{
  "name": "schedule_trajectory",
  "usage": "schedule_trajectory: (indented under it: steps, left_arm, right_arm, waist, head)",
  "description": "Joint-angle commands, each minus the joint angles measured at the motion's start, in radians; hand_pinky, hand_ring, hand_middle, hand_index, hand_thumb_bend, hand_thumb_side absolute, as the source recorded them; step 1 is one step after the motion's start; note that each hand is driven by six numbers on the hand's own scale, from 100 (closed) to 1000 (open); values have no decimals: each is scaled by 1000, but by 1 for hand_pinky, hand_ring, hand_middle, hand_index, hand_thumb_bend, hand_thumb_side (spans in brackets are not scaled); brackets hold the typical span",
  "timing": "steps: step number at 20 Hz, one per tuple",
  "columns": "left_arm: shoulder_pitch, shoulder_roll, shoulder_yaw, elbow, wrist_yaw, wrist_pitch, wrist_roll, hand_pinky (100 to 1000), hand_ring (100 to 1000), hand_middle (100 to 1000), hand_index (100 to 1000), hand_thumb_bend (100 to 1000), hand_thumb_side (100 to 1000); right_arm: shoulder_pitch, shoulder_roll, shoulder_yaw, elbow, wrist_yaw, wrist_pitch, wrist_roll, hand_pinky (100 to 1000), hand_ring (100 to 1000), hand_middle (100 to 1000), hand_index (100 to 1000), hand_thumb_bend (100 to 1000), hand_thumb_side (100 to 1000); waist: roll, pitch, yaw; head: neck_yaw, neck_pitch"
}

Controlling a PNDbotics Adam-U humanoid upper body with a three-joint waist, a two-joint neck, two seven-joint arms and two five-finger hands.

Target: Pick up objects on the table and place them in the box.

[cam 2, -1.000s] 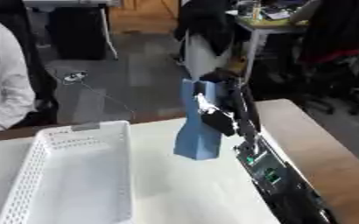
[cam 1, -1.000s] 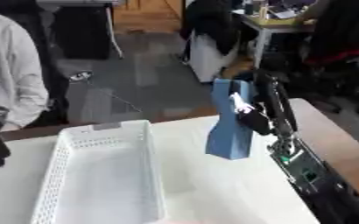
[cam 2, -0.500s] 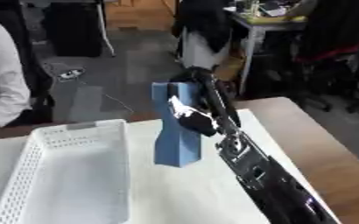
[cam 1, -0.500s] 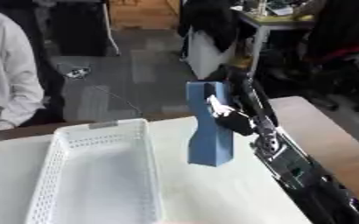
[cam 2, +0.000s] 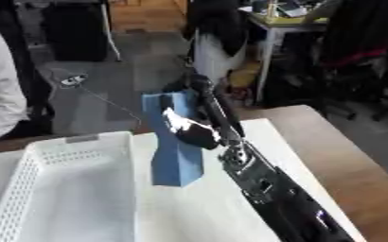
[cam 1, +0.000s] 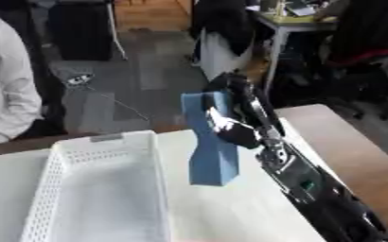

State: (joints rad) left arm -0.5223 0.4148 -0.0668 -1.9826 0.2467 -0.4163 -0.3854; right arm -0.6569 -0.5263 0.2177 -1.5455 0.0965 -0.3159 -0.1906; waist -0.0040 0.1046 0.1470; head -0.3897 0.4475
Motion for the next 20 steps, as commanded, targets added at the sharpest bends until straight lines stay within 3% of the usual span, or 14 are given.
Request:
schedule_trajectory:
  steps: [1, 7, 14, 20]
  left_arm:
    - [-27, -3, 11, -17, -25, 15, 6, 565, 506, 739, 873, 748, 969]
    - [-63, -30, 9, -17, -79, 30, 13, 578, 520, 749, 878, 737, 978]
    - [-113, -67, 1, -17, -185, 20, 47, 589, 532, 759, 883, 727, 990]
    - [-148, -94, -15, -17, -256, 37, 21, 590, 540, 767, 889, 732, 1000]
  right_arm:
    - [-38, -18, 4, -5, -15, -6, 17, 100, 100, 100, 138, 100, 100]
    - [-72, -16, 21, -4, -73, -37, 30, 100, 100, 100, 141, 100, 100]
    - [-99, -14, 26, -7, -162, -186, -103, 100, 100, 100, 182, 100, 100]
    - [-115, -18, 38, -8, -189, -252, -134, 100, 100, 100, 196, 100, 100]
  waist:
    - [0, -8, 7]
    - [-3, 6, 36]
    - [-7, 23, 76]
    - [-12, 38, 107]
  head:
    - [-17, -18]
    - [-35, -41]
    - [-85, -76]
    - [-99, -86]
